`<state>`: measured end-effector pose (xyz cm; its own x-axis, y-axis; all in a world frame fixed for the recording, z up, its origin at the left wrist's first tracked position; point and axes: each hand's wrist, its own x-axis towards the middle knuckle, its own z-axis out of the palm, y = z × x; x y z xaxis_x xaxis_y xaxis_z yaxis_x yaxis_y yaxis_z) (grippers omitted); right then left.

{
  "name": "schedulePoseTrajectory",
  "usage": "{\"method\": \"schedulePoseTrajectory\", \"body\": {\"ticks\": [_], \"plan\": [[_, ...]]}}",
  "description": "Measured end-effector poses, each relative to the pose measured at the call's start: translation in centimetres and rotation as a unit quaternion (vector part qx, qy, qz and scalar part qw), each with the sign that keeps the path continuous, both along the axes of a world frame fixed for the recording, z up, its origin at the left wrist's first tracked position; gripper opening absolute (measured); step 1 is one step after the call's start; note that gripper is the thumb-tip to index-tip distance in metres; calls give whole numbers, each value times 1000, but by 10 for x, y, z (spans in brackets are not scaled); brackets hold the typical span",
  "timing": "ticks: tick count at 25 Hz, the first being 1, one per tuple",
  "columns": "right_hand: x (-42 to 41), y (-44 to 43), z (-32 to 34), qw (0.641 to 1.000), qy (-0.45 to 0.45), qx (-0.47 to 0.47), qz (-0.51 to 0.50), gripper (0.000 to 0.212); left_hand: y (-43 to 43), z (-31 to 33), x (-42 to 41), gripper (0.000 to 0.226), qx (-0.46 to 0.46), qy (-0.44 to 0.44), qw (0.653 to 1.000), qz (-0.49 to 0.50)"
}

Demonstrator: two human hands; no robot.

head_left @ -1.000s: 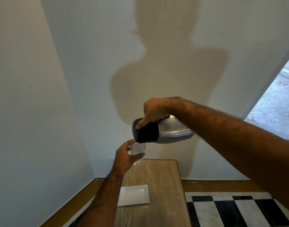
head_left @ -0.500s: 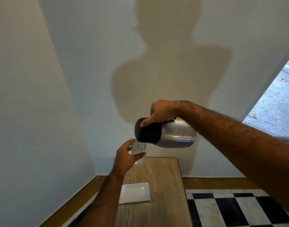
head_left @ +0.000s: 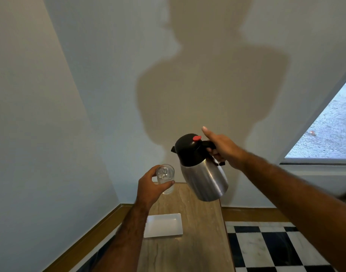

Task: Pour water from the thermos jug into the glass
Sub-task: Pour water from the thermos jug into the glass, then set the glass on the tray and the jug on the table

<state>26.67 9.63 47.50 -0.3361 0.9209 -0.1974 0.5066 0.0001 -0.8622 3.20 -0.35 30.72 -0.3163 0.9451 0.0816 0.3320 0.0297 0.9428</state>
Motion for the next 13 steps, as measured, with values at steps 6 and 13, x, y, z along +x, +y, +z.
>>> {"method": "schedulePoseTrajectory", "body": {"ticks": [6,13], "plan": [[21,-29,-80,976,176,-32,-124,53,-1,-17,3,72,-24,12,1000,10],[32,-34,-203,925,277,-78,-248,44,4,-92,4,67,-65,17,996,55]]}}
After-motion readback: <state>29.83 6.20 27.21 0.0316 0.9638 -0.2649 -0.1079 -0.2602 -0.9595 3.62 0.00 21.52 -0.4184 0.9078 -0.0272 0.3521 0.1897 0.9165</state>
